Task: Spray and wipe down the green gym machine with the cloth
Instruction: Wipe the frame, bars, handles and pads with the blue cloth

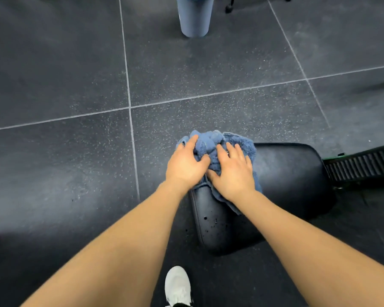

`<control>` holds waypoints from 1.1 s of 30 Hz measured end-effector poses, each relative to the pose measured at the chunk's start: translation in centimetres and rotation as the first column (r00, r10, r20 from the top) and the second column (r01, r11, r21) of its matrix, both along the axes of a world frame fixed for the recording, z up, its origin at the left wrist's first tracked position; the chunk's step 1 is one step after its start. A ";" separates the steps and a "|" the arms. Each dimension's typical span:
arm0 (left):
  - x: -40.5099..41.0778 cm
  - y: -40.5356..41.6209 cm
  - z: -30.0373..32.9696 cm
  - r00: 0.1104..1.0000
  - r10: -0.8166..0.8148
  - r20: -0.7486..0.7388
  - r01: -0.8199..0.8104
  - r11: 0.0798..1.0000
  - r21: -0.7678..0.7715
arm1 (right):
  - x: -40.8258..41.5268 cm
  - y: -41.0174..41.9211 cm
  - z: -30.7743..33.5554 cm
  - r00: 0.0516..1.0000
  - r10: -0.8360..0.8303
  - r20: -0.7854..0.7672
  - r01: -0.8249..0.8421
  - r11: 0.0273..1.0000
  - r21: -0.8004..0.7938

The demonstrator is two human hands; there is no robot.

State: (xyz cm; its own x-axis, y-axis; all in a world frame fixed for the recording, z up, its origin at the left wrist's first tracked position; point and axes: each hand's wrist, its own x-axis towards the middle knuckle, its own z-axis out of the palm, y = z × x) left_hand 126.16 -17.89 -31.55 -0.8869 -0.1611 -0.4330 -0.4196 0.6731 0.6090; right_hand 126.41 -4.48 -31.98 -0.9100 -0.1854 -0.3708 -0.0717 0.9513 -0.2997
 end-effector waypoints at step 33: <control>13.8 5.1 -0.7 0.919 0.394 -0.020 -0.394 0.919 -0.002 | 10.2 3.6 -1.9 0.937 0.279 -0.212 -0.304 0.948 -0.092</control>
